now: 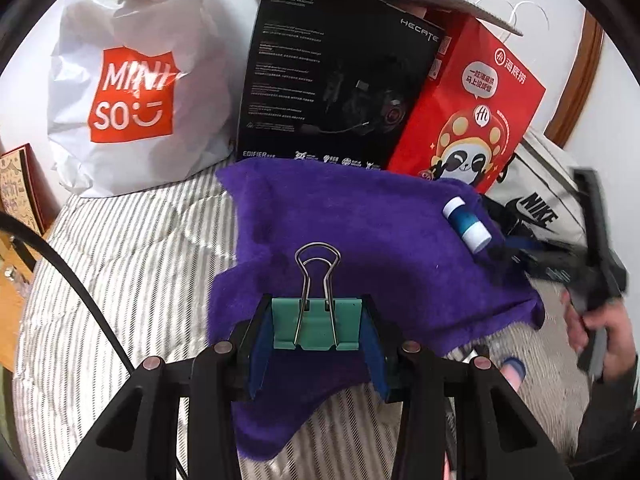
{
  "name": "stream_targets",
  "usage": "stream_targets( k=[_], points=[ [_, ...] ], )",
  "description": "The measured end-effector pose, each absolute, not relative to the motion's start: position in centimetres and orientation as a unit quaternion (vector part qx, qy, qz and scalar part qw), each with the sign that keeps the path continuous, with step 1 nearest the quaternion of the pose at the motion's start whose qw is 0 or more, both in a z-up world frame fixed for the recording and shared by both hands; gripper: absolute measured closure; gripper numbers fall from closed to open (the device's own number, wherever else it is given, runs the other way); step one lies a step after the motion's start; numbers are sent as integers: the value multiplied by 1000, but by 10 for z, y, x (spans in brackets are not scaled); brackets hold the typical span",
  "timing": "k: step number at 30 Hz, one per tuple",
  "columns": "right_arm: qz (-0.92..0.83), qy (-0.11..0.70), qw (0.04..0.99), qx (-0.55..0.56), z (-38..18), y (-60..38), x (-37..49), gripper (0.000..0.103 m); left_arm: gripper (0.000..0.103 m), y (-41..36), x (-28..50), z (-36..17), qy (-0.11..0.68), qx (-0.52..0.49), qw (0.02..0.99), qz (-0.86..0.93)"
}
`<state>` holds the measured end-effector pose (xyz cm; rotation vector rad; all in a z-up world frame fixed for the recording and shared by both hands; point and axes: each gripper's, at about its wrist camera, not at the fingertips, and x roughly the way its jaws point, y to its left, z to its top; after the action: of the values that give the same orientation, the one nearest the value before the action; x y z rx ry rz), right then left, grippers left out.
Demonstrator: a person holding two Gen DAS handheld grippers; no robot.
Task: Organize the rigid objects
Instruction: 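Carry the bottle onto the purple towel and open the right gripper while the left carries the clip, then lower the binder clip onto the towel and open the left gripper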
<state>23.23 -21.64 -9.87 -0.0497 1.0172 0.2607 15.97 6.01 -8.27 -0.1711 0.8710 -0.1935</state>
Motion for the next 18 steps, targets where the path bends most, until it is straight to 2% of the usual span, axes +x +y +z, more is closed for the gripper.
stream_targets(
  k=[2, 18],
  points=[
    [131, 467, 874, -9, -91, -224, 215, 32, 64, 54, 168, -84, 420, -77, 900, -86],
    [204, 393, 897, -7, -85, -220, 159, 31, 64, 20, 267, -109, 441, -41, 896, -33]
  ],
)
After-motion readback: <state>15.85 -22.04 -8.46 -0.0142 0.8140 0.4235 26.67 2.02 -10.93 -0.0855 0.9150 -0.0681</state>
